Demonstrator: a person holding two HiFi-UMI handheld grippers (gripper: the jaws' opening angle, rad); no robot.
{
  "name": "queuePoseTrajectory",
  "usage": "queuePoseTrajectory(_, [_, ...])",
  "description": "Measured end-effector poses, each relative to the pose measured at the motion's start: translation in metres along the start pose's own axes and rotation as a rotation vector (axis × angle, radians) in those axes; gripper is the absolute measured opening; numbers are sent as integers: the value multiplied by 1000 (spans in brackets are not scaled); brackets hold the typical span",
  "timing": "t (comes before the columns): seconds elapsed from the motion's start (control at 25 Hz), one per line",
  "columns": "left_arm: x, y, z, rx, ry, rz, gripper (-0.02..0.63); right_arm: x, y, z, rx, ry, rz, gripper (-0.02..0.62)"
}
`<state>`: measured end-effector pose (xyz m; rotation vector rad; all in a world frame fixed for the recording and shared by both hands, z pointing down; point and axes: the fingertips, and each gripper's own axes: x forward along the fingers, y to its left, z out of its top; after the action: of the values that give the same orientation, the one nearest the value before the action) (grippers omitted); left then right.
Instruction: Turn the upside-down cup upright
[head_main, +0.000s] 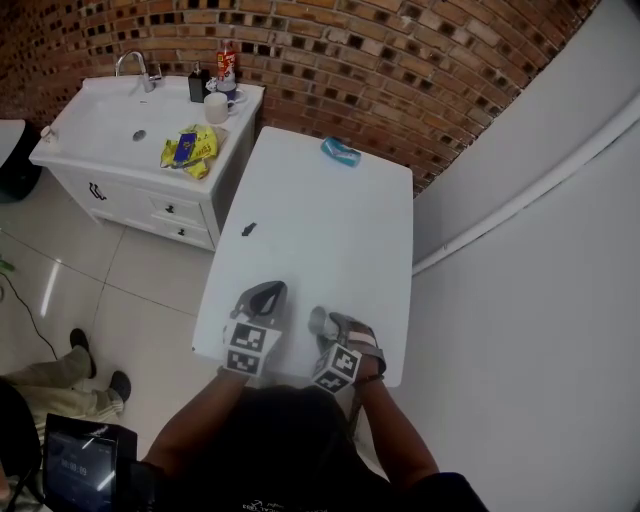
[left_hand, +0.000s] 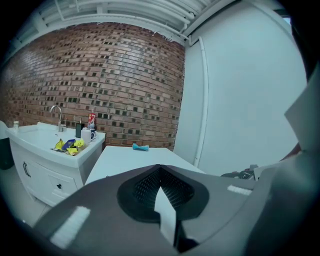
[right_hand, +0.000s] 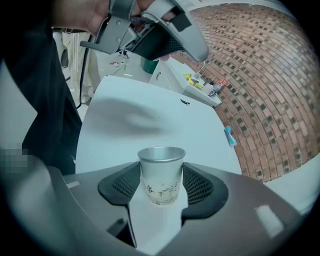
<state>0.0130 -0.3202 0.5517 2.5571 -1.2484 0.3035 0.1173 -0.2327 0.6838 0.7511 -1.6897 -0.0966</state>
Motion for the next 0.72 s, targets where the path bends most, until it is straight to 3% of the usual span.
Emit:
queuePoseTrajectory(0.32, [0, -4, -4, 21, 6, -15, -6, -19, -21, 15, 304, -176, -74, 276])
queuePoseTrajectory(0.52, [-1, -2, -2, -23, 1, -18, -6, -24, -22, 19, 495, -286, -77, 278])
queuePoseTrajectory(0.72, [-2, -3, -3, -17, 4, -25, -6, -21, -31, 11, 796, -374, -74, 276])
